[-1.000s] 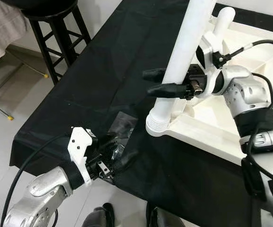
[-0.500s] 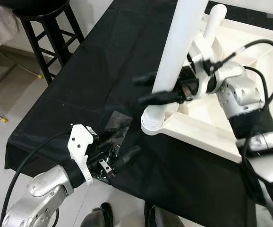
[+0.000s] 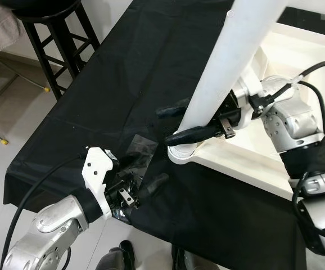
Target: Building children table
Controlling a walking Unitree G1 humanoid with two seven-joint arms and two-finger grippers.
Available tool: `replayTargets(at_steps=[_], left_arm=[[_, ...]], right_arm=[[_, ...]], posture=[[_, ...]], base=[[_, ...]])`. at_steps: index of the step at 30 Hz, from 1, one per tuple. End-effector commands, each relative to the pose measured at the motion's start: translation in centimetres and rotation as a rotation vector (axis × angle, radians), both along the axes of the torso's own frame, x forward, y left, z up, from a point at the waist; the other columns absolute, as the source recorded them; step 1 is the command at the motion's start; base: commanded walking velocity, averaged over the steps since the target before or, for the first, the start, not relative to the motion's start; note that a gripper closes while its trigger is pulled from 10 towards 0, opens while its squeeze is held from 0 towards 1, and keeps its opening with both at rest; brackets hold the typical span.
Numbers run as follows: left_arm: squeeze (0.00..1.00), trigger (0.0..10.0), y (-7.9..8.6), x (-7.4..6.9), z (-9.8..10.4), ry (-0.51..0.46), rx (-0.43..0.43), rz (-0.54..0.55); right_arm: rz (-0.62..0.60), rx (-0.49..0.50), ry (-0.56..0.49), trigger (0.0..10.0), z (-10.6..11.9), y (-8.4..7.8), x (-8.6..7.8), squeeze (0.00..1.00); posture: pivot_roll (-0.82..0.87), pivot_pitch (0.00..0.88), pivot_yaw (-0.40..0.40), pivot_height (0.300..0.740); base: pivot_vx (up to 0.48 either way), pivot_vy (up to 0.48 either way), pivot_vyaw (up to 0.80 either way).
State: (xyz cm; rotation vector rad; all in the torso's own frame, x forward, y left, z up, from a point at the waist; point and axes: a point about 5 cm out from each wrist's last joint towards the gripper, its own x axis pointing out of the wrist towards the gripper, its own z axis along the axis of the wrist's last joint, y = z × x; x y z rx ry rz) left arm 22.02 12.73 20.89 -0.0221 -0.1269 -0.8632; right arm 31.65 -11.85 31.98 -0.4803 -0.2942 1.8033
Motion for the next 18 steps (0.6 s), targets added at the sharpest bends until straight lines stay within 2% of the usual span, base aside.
replayTargets(at_steps=[1,2,4,6,7,8,10,11,13,18], left_arm=[[0.00,10.0,0.0,-0.3,-0.3,0.018,0.018,-0.018],[0.00,10.0,0.0,-0.3,-0.3,0.018,0.018,-0.018],[0.00,10.0,0.0,-0.2,-0.3,0.017,0.021,-0.022],[0.00,10.0,0.0,-0.2,-0.3,0.017,0.021,-0.022],[0.00,10.0,-0.1,-0.2,-0.3,0.016,0.023,-0.025],[0.00,10.0,-0.1,-0.2,-0.3,0.016,0.023,-0.025],[0.00,10.0,-0.1,-0.2,-0.3,0.016,0.025,-0.028],[0.00,10.0,-0.1,-0.2,-0.3,0.016,0.025,-0.028],[0.00,10.0,-0.2,-0.2,-0.3,0.015,0.027,-0.031],[0.00,10.0,-0.2,0.0,-0.4,0.014,0.027,-0.034]], right_arm=[[-0.056,-0.116,0.232,10.0,-5.5,-0.4,1.0,0.00],[-0.056,-0.116,0.232,10.0,-5.5,-0.4,1.0,0.00],[-0.165,-0.066,0.267,10.0,-5.6,-0.3,2.2,0.00],[-0.165,-0.066,0.267,10.0,-5.6,-0.3,2.2,0.00],[-0.263,-0.032,0.288,10.0,-5.8,-0.1,3.0,0.00],[-0.263,-0.032,0.288,10.0,-5.8,-0.1,3.0,0.00],[-0.355,-0.003,0.315,10.0,-6.0,0.0,3.6,0.00],[-0.355,-0.003,0.315,10.0,-6.0,0.0,3.6,0.00],[-0.432,-0.020,0.321,10.0,-6.6,-0.3,3.8,0.00],[-0.479,-0.076,0.327,10.0,-7.5,-0.7,3.6,0.00]], posture=[[-0.01,0.414,-0.021,0.740],[-0.01,0.414,-0.021,0.740],[-0.01,0.410,-0.019,0.740],[-0.01,0.410,-0.019,0.740],[-0.01,0.410,-0.018,0.740],[-0.01,0.410,-0.018,0.740],[-0.01,0.406,-0.018,0.740],[-0.01,0.406,-0.018,0.740],[-0.01,0.403,-0.017,0.740],[-0.02,0.399,-0.017,0.740]], base=[[0.000,0.000,0.00],[0.000,0.000,0.00],[0.000,0.000,0.00],[0.000,0.000,0.00],[0.000,0.000,0.00],[0.000,0.000,0.00],[0.000,0.000,0.00],[0.000,0.000,0.00],[0.000,0.000,0.00],[0.000,0.000,0.00]])
